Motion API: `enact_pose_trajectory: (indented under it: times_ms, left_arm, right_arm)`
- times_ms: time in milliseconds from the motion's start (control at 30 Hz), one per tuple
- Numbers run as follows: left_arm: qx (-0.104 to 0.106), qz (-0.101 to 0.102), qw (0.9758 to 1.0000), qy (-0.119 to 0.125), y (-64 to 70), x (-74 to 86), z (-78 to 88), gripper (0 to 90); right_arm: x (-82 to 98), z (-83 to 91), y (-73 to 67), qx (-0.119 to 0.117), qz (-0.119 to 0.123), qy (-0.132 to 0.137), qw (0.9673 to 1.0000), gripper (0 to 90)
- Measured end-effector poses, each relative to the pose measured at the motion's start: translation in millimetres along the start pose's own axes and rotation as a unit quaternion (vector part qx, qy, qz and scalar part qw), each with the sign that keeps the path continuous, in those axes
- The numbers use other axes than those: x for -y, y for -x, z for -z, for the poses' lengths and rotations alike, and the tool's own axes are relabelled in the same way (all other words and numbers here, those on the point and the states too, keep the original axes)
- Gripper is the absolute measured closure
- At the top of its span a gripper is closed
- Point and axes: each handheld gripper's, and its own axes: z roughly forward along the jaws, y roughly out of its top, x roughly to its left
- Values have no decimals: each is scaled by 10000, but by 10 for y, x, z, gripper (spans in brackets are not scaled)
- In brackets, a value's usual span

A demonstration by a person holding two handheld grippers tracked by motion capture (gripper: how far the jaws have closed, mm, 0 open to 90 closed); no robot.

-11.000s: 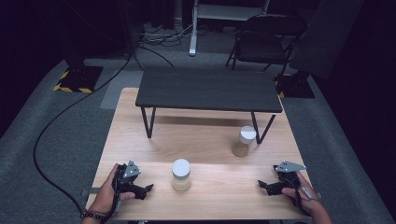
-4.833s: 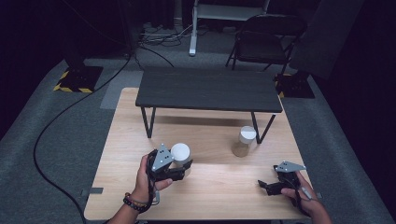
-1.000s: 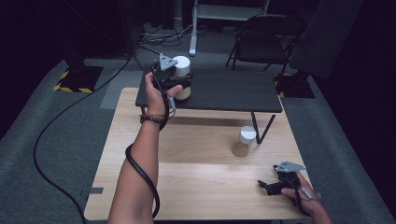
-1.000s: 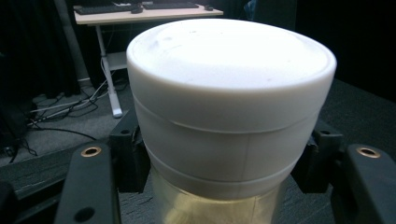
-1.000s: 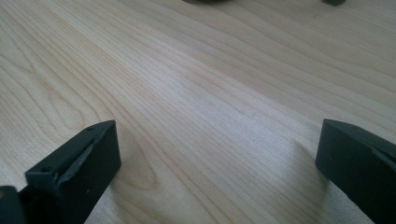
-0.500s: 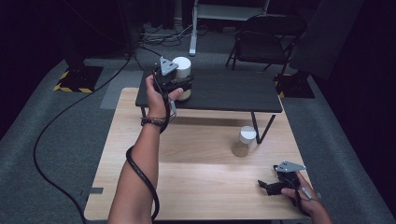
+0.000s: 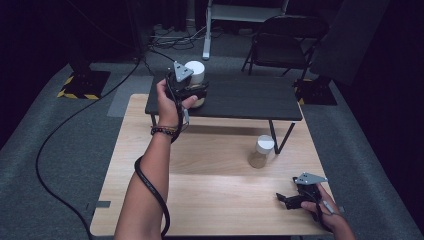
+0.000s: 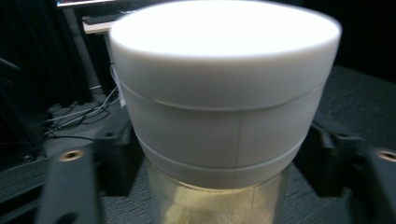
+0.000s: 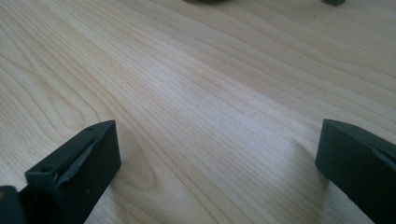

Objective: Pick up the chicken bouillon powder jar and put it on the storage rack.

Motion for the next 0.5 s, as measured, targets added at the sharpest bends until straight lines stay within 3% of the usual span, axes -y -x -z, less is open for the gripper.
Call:
enact_pose_trajectory:
  times_ms: [167,500]
  left_arm:
    - [-57,50,10000,61,18,48,-11,48]
    - [-168,5,9998,124,28,80,38,13]
  right_arm:
    - [0,0,0,0,0,0,10000,0]
    - [0,0,1,-2,-3,0,10000,0]
